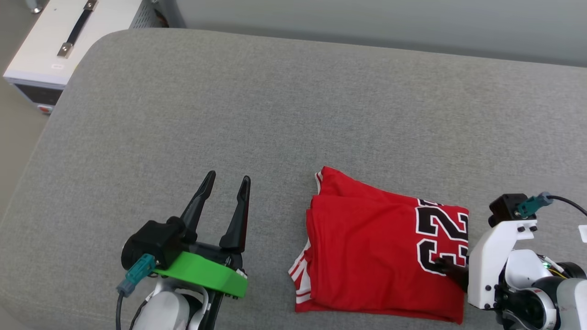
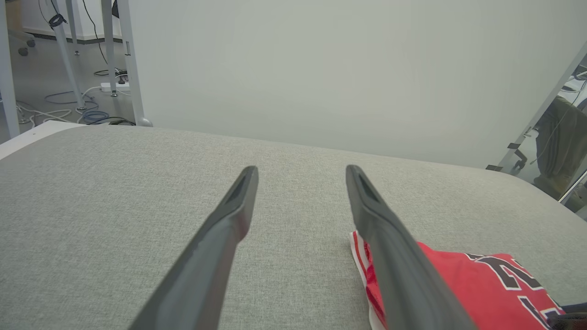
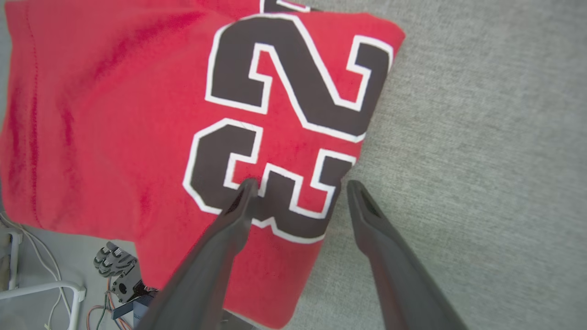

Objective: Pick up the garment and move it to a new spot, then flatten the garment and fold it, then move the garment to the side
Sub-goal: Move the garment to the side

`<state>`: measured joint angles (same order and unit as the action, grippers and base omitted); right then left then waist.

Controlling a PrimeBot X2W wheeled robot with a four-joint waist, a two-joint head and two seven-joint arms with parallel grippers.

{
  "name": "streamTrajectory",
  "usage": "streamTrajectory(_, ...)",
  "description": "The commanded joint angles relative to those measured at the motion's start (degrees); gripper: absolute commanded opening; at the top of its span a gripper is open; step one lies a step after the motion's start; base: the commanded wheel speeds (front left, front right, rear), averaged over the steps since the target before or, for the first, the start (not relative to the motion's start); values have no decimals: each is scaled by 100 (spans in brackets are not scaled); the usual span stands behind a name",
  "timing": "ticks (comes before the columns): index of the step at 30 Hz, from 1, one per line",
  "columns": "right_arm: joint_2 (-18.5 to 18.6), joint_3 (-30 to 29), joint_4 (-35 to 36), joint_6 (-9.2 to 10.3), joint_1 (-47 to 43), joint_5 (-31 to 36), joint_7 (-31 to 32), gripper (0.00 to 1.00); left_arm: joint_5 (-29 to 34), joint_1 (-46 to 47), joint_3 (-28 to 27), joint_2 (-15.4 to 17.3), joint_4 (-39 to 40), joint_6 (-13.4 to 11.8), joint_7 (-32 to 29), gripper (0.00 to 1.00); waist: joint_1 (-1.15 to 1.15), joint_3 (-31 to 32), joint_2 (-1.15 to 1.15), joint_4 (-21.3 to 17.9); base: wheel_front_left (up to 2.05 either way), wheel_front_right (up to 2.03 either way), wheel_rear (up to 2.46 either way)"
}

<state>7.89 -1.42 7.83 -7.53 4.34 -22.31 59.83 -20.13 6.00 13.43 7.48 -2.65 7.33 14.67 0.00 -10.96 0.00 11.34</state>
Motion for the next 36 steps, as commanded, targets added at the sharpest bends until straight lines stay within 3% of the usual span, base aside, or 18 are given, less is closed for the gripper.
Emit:
streamTrajectory(1, -42, 20, -70, 4, 118, 37, -20, 100, 45, 115, 17, -5, 1, 15, 33, 100, 0, -111, 0, 119, 0, 0, 0)
streamTrajectory(11, -27, 300, -665, 4, 95, 124, -199, 100, 61, 236, 61, -60, -11, 15, 33, 100, 0, -301, 0, 268, 0, 0, 0)
streamTrajectory(12, 10, 372, -726, 4, 90, 115, -206, 87, 63, 249, 56, -66, -14, 15, 33, 100, 0, -313, 0, 272, 0, 0, 0)
streamTrajectory(13, 55, 442, -762, 4, 91, 111, -230, 47, 64, 258, 51, -71, -18, 15, 33, 100, 0, -318, 0, 273, 0, 0, 0)
streamTrajectory(14, 125, 521, -798, 4, 99, 124, -288, 0, 66, 266, 46, -78, -23, 15, 33, 100, 0, -319, 0, 272, 0, 0, 0)
streamTrajectory(21, 597, 862, -798, 4, 319, 249, -895, 0, 60, 235, -15, -89, -11, 15, 33, 100, 0, -197, 0, 131, 0, 0, 0)
streamTrajectory(25, 1067, 1245, -651, 4, 478, 508, -1276, 0, 6, 207, 21, -68, 84, 15, 33, 100, 0, -97, 0, -67, 0, 0, 0)
streamTrajectory(36, 2608, 1925, -9, 4, 884, 834, -1521, 0, -12, 285, 358, 53, 120, 15, 33, 100, 0, -236, 0, -1124, 0, 0, 0)
